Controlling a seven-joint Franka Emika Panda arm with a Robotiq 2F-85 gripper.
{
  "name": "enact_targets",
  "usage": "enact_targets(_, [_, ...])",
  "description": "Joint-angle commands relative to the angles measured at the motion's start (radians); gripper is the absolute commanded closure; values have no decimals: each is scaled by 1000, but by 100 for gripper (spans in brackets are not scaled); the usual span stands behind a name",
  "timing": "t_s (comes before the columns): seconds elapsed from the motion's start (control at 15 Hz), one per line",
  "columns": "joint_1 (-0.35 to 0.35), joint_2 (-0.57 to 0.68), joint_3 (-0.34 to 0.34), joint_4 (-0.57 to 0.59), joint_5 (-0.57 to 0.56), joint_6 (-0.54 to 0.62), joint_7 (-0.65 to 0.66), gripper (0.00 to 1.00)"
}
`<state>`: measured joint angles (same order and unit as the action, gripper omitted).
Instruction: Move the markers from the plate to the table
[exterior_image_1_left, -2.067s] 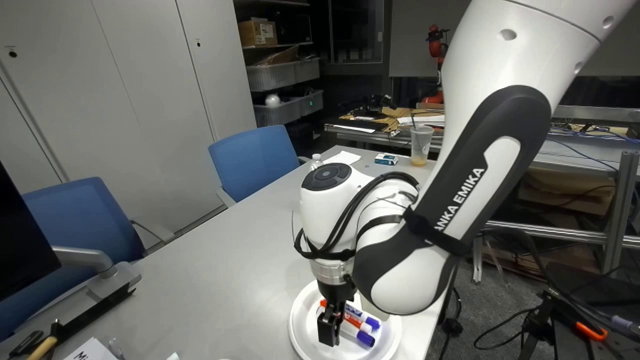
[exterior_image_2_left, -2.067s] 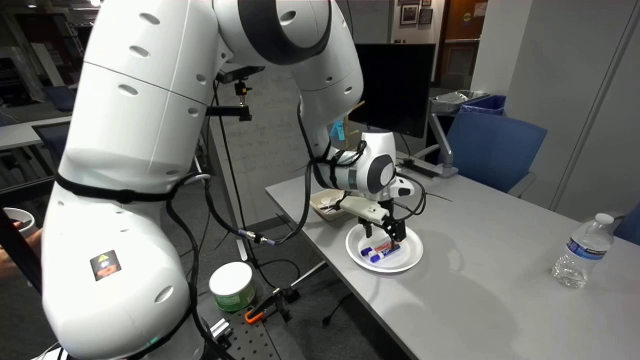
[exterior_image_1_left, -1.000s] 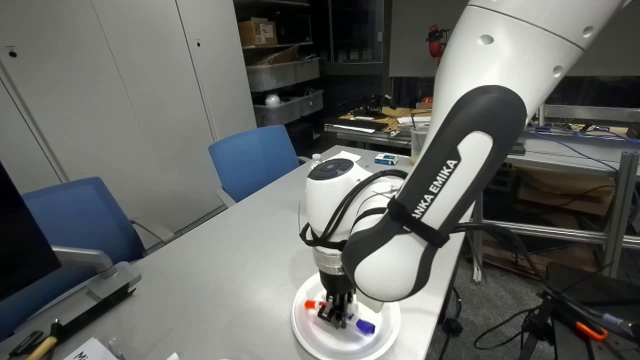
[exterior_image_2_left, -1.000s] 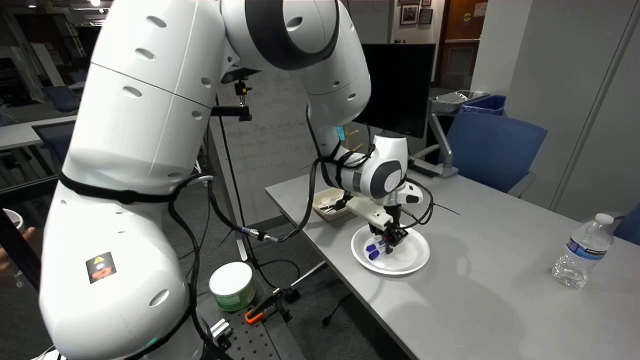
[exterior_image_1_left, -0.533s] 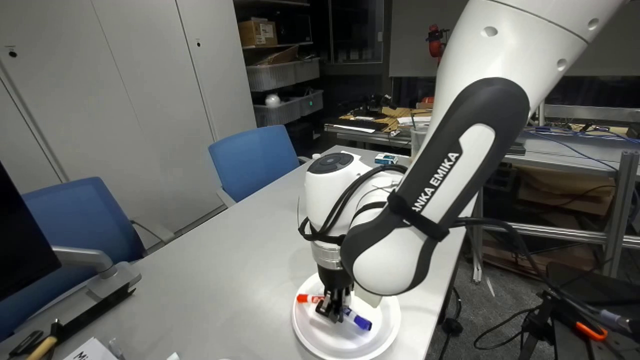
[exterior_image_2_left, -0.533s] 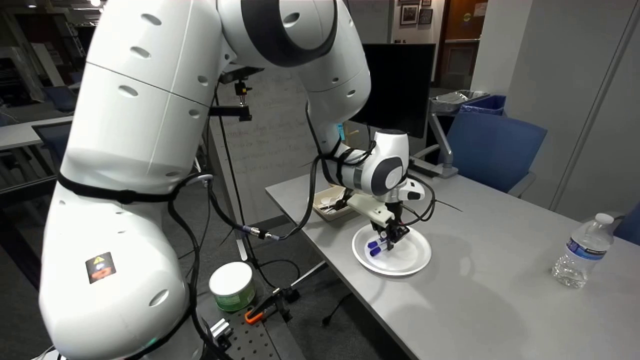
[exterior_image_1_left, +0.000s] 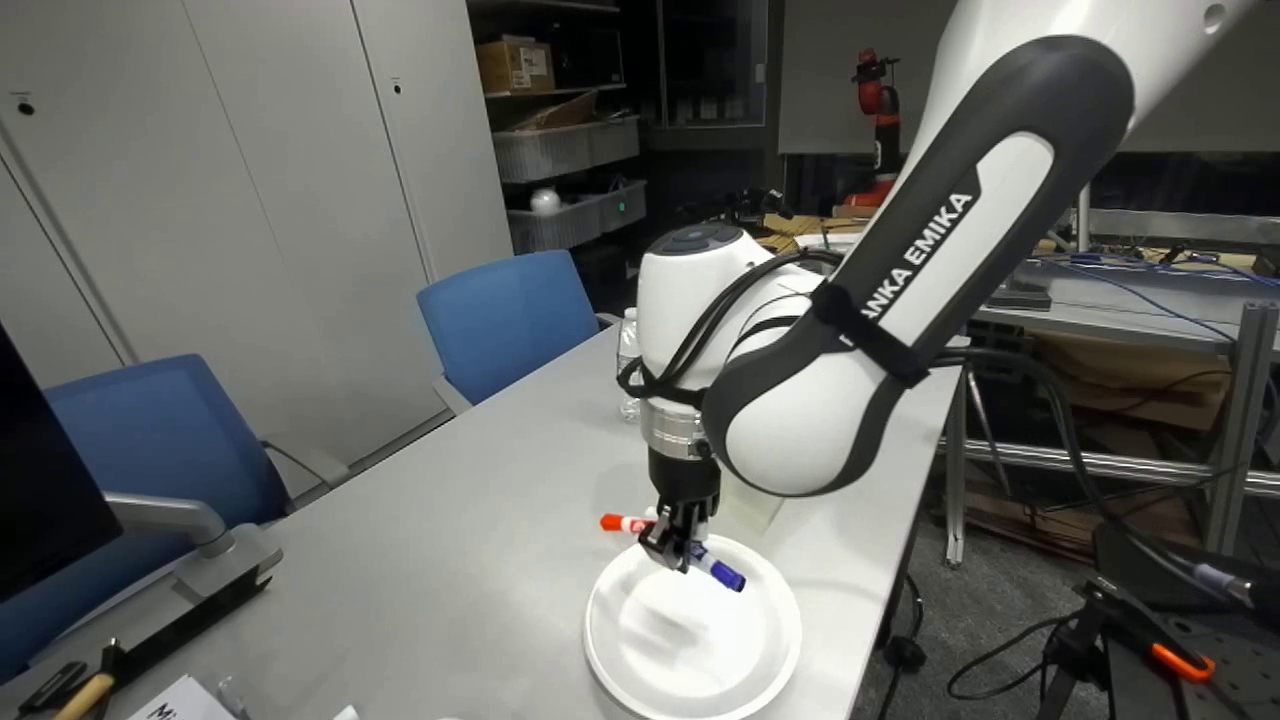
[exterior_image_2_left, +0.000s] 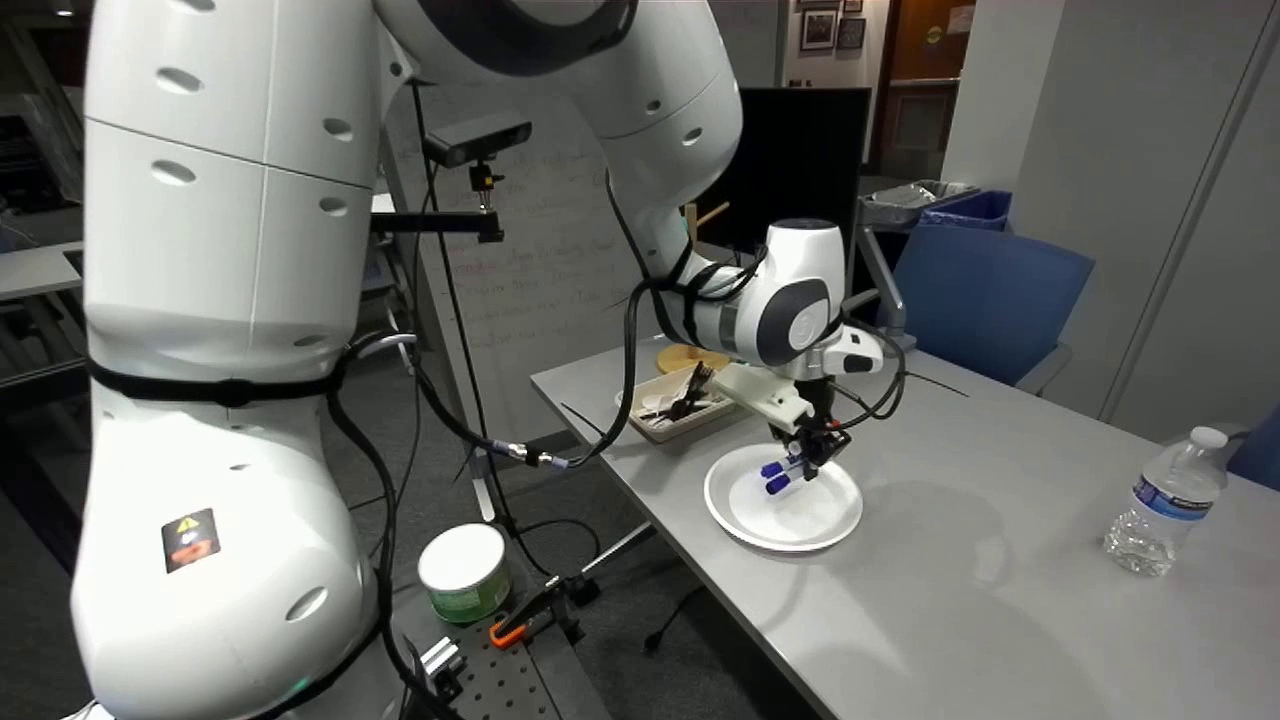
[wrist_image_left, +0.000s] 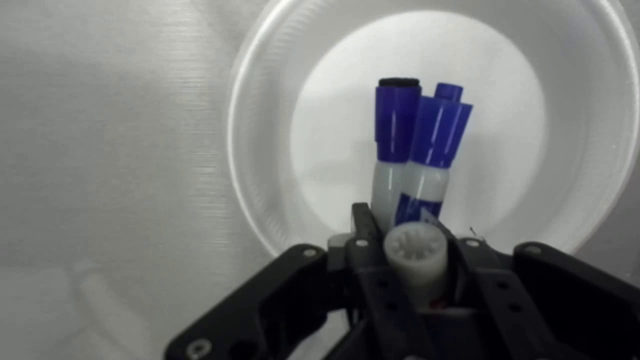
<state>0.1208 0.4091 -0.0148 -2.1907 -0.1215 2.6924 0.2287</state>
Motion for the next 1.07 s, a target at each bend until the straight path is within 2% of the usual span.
enact_targets(0.0, [-32, -56, -39, -44, -1, 24, -30, 94])
enact_targets(0.53, [-51, -43, -137, -18, -42, 47, 8, 94])
enact_targets(0.6, [-55, -36, -123, -12, -24, 17, -6, 75])
enact_targets(0.87, [-56, -36, -130, -12, -27, 23, -5, 75])
enact_targets(0.93, [-56, -36, -130, -12, -27, 23, -5, 94])
enact_targets(1.0, [-55, -22, -131, 2, -28, 22, -2, 94])
